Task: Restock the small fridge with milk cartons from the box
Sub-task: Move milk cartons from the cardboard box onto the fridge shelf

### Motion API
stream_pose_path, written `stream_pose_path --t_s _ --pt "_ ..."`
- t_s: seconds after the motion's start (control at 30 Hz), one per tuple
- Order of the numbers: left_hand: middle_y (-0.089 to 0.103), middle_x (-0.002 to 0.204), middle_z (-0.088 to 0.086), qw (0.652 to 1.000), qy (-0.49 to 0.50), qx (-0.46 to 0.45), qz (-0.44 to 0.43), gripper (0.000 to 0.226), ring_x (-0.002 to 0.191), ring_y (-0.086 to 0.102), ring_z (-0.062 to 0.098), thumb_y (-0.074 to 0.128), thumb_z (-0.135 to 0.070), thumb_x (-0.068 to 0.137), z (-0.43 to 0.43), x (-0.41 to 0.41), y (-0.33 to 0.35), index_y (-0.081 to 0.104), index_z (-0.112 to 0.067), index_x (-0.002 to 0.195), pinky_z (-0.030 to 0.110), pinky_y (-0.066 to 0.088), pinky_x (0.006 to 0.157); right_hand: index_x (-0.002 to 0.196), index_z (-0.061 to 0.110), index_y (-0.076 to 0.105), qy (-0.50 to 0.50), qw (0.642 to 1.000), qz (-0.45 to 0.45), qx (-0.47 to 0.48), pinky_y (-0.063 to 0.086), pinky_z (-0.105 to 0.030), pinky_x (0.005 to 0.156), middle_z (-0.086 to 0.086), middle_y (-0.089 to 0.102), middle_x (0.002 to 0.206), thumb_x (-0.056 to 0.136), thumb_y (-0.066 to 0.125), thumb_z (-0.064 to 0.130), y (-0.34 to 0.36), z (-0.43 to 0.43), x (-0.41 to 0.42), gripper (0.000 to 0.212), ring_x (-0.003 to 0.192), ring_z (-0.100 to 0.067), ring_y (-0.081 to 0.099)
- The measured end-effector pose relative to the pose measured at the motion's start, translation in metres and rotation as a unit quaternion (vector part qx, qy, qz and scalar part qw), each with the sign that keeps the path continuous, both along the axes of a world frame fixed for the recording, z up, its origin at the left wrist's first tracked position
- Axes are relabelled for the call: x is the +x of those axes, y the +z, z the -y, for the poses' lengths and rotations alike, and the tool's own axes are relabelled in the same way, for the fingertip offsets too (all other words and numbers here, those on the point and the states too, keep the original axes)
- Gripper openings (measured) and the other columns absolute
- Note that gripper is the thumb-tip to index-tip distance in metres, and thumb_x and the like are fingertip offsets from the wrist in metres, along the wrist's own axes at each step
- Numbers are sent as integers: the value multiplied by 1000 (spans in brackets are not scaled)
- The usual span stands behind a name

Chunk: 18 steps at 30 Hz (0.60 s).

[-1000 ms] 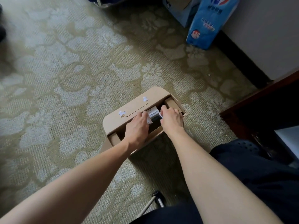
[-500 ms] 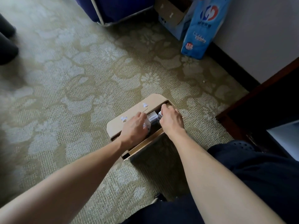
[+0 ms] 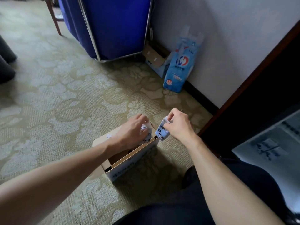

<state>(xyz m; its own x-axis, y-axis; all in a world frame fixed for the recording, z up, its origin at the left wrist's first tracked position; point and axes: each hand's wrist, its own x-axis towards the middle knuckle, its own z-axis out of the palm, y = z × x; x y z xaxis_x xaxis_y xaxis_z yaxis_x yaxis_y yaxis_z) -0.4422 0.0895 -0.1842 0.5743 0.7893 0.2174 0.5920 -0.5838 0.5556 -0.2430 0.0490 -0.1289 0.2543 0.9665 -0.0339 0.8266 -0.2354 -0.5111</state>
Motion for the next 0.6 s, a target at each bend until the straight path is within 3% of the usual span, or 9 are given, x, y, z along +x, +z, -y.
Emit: stream_pose_path --t_s 0.2,0.37,0.5,0.6 --pt "50 109 -11 996 -79 39 -5 21 86 54 9 57 -38 95 10 69 49 50 -26 112 25 44 67 86 18 55 -29 999 -3 12 39 -25 52 3 61 91 79 70 15 59 32 58 16 76 -15 58" --pt "51 103 -9 988 -149 34 6 26 84 54 12 66 -36 86 20 140 75 54 -22 105 30 47 69 84 22 54 -72 997 24 0 50 -35 60 3 61 89 79 68 18 80 79 127 16 75 -18 60" --pt "49 97 -12 978 -207 23 -2 24 80 53 12 68 -34 82 36 202 81 53 -24 98 29 45 69 84 24 54 -121 992 39 -3 40 -31 53 2 59 88 82 69 18 73 126 189 17 69 -12 53" --pt "52 99 -14 970 -243 7 0 25 78 55 7 71 -37 83 51 244 81 56 -26 101 27 48 67 82 28 53 -160 986 44 -17 51 -39 65 4 60 89 84 71 23 63 158 225 19 76 -19 60"
